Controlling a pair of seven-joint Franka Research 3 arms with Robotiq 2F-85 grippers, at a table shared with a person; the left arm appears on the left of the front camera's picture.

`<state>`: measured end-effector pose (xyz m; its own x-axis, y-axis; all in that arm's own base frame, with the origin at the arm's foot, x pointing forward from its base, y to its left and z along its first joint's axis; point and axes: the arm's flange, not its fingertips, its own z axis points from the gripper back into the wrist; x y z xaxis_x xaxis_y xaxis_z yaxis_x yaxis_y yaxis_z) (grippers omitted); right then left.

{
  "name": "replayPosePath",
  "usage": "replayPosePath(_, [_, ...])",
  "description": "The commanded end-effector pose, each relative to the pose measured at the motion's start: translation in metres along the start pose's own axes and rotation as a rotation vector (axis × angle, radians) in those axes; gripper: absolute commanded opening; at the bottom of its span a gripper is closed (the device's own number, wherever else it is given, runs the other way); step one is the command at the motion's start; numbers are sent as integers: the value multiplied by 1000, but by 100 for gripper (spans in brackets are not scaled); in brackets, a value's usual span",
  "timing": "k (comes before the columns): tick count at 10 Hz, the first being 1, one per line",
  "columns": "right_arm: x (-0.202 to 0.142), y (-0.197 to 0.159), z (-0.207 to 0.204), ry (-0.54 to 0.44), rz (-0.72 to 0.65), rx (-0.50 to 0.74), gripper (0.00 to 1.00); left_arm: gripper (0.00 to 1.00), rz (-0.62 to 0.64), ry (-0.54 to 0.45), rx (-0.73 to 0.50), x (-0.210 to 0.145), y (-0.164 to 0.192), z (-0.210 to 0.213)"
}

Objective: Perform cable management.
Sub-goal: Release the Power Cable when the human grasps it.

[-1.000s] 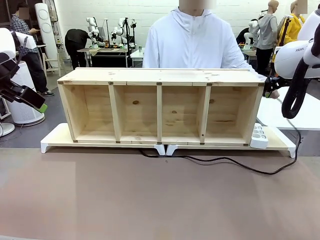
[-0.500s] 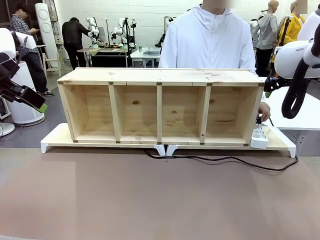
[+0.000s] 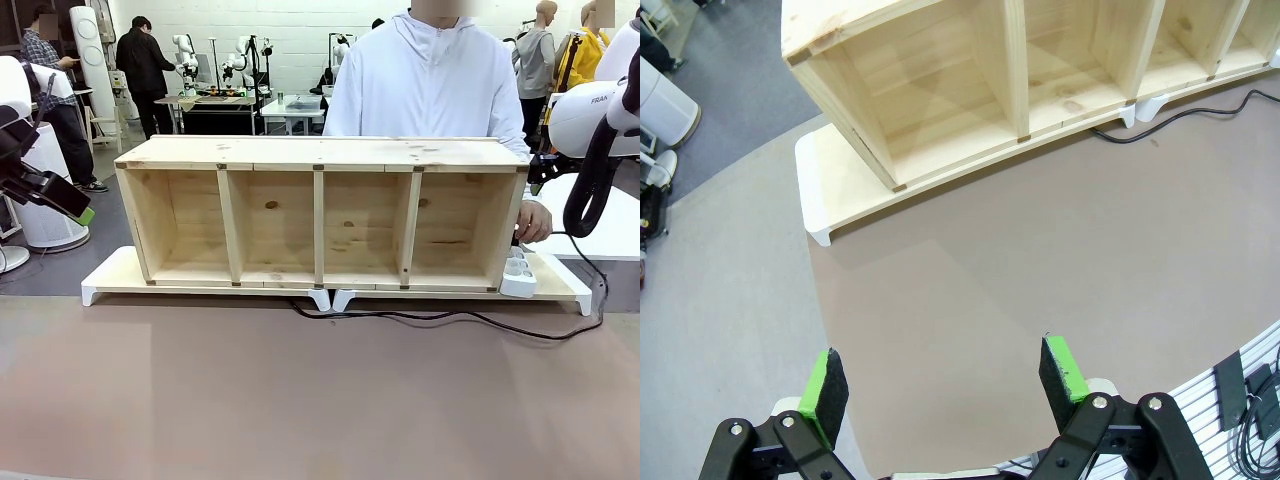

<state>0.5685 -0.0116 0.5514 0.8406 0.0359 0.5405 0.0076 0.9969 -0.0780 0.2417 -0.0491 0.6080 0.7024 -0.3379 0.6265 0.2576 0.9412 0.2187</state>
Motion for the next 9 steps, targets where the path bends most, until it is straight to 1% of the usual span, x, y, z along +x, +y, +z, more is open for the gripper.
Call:
replayPosePath(1, [0,0,0,2,1,0,91,100,0,-6,9,2,0,-1])
replayPosePath(9, [0,0,0,2,1,0,91,100,0,-6,9,2,0,-1])
